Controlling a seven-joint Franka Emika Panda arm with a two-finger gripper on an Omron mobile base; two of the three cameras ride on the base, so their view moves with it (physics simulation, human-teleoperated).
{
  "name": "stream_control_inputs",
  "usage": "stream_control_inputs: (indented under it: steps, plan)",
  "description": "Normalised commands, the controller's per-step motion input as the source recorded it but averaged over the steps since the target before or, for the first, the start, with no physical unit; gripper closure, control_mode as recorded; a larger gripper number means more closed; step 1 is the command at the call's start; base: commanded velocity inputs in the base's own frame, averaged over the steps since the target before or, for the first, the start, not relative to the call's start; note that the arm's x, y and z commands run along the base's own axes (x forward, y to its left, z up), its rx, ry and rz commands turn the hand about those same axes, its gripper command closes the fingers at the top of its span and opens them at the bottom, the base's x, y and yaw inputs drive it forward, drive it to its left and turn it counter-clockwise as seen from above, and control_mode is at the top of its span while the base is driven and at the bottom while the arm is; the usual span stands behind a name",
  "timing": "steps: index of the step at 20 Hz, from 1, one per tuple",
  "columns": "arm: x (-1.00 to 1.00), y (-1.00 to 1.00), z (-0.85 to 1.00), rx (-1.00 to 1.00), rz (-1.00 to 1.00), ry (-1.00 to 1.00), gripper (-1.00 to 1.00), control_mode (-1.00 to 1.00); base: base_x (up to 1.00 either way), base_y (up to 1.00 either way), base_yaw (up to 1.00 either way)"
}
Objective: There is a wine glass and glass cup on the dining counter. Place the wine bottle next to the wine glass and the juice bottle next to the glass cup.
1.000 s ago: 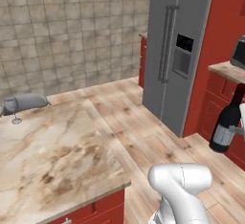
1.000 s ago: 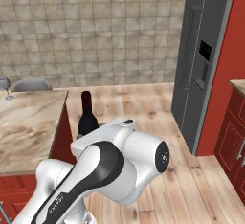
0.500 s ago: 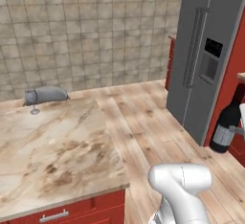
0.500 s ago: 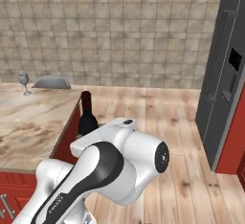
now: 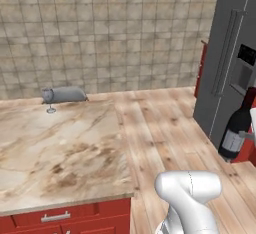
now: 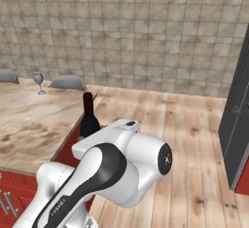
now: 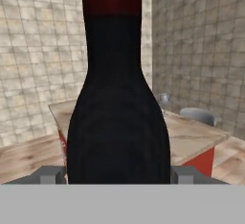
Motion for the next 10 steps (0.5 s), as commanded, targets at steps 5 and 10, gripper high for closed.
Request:
stream_control_inputs:
  steps: [5,10]
  plan:
    - [0.00,0.00,0.00,0.00,0.00,0.00,1.00,1.00,0.65,-0.48,0.10]
    - [0.00,0.00,0.00,0.00,0.00,0.00,1.00,1.00,0.53,-0.56,0.02]
